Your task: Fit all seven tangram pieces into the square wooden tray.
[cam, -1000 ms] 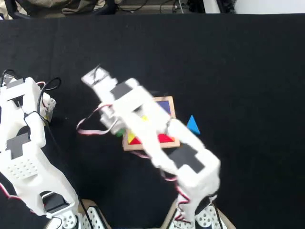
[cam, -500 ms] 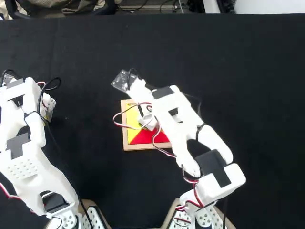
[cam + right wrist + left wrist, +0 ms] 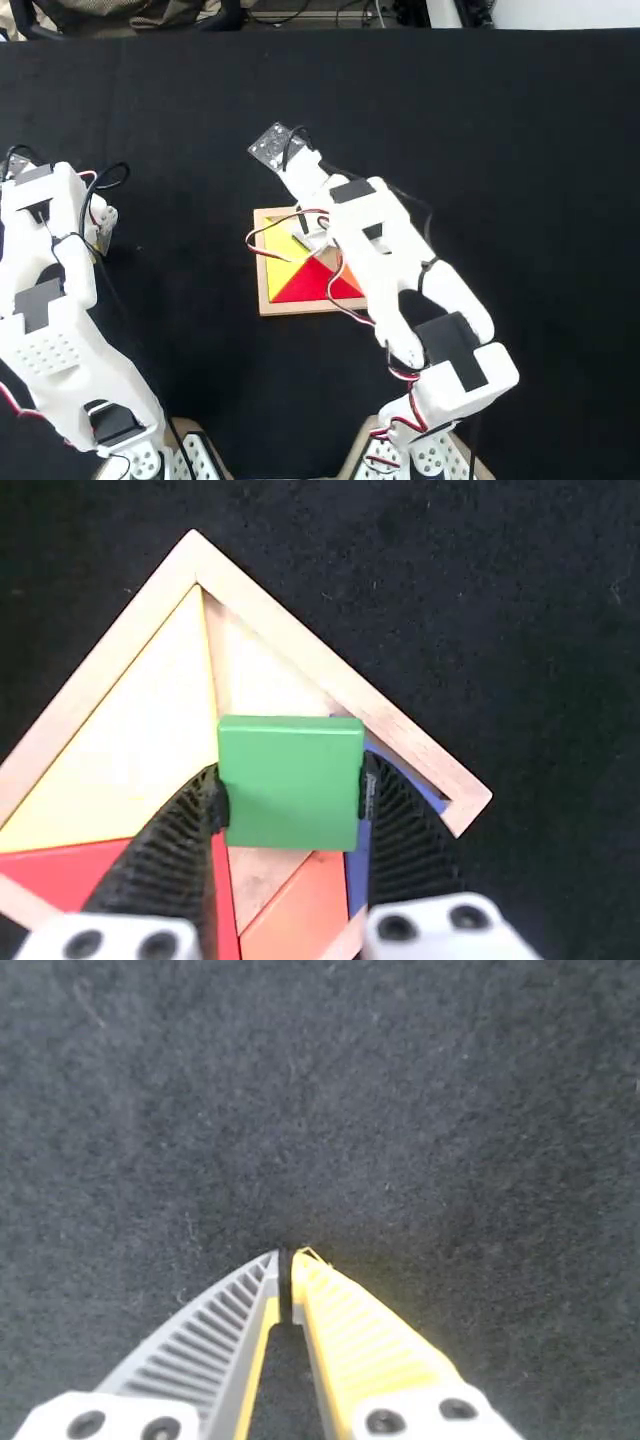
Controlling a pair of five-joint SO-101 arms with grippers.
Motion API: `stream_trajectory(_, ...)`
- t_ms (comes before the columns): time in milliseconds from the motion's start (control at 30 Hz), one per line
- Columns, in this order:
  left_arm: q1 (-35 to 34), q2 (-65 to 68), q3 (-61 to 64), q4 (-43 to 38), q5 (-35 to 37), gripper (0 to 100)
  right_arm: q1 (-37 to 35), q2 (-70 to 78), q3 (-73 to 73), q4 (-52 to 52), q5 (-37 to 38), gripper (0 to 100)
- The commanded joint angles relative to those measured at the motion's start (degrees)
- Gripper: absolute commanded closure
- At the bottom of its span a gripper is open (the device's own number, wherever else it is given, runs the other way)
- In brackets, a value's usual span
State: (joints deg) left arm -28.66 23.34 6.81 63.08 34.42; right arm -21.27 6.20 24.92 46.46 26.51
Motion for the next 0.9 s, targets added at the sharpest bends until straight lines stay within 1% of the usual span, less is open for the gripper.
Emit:
stream_trajectory(0, 0.57, -2.11, -0.48, -1.05, -0.18, 97, 1.05, -2.86, -1.63, -1.05, -1.05, 98.0)
stream_trajectory(233, 0.57, -2.11, -0.48, -1.05, -0.18, 97, 0.53, -2.86, -1.36, -1.05, -1.14, 97.5)
stream_trajectory(300, 0.57, -2.11, -0.48, -1.05, -0.18, 97, 0.53, -2.86, -1.27, -0.88, -1.23, 93.5)
stream_trajectory(400, 0.57, -2.11, -0.48, -1.05, -0.18, 97, 0.44, -2.86, -0.66, -0.70, -0.97, 84.6)
stream_trajectory(433, 0.57, -2.11, -0.48, -1.05, -0.18, 97, 0.44, -2.86, -0.48, -0.62, -0.88, 83.4)
stream_trajectory(600, 0.57, -2.11, -0.48, -1.05, -0.18, 97, 0.26, -2.86, -0.31, -0.53, -0.79, 84.9)
stream_trajectory(667, 0.57, -2.11, -0.48, -1.05, -0.18, 97, -0.97, -2.86, -0.04, 0.35, -0.53, 84.7)
stream_trajectory(767, 0.57, -2.11, -0.57, -1.05, -0.18, 97, -3.87, -2.86, 0.84, 2.29, 2.37, 84.7)
stream_trajectory(867, 0.57, -2.11, -0.57, -1.05, -0.18, 97, -4.48, -2.86, 1.10, 2.64, 2.73, 84.6)
